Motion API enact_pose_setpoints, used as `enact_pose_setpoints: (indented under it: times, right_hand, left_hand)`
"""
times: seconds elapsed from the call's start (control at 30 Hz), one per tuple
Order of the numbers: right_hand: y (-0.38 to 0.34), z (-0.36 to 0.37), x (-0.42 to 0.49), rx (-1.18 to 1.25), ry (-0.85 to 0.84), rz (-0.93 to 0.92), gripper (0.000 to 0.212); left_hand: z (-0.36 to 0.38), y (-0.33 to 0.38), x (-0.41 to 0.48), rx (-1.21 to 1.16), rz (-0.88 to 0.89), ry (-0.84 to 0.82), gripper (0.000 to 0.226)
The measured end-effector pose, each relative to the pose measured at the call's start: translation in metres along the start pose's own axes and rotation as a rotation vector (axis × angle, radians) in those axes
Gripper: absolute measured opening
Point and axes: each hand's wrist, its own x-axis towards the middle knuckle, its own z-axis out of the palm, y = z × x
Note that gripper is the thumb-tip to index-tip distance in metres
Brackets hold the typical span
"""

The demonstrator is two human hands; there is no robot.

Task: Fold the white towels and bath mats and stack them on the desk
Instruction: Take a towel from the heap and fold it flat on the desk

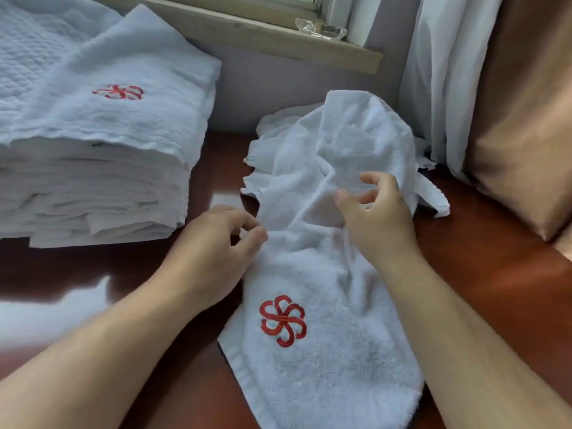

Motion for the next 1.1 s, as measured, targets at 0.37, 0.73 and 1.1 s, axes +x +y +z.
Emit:
enact_pose_setpoints:
  times: [0.37, 0.73, 1.1]
  right_hand:
    - [-0.006, 0.008, -0.001, -0.044, 0.082, -0.007, 0.016]
    - [0.004, 0.003, 0.002, 0.123, 0.014, 0.194, 0.031]
    - [-0.021, -0.005, -0.013, 1.188, -0.449, 0.074, 0.036]
  left_hand:
    - [-0.011, 0.010, -0.008, -0.280, -0.122, -0.133, 0.059]
    - [-0.016, 0.019, -0.011, -0.421, -0.152, -0.326, 0.019]
    - [-0.019, 0.012, -0.006, -0.846, -0.315, -0.240, 0.047]
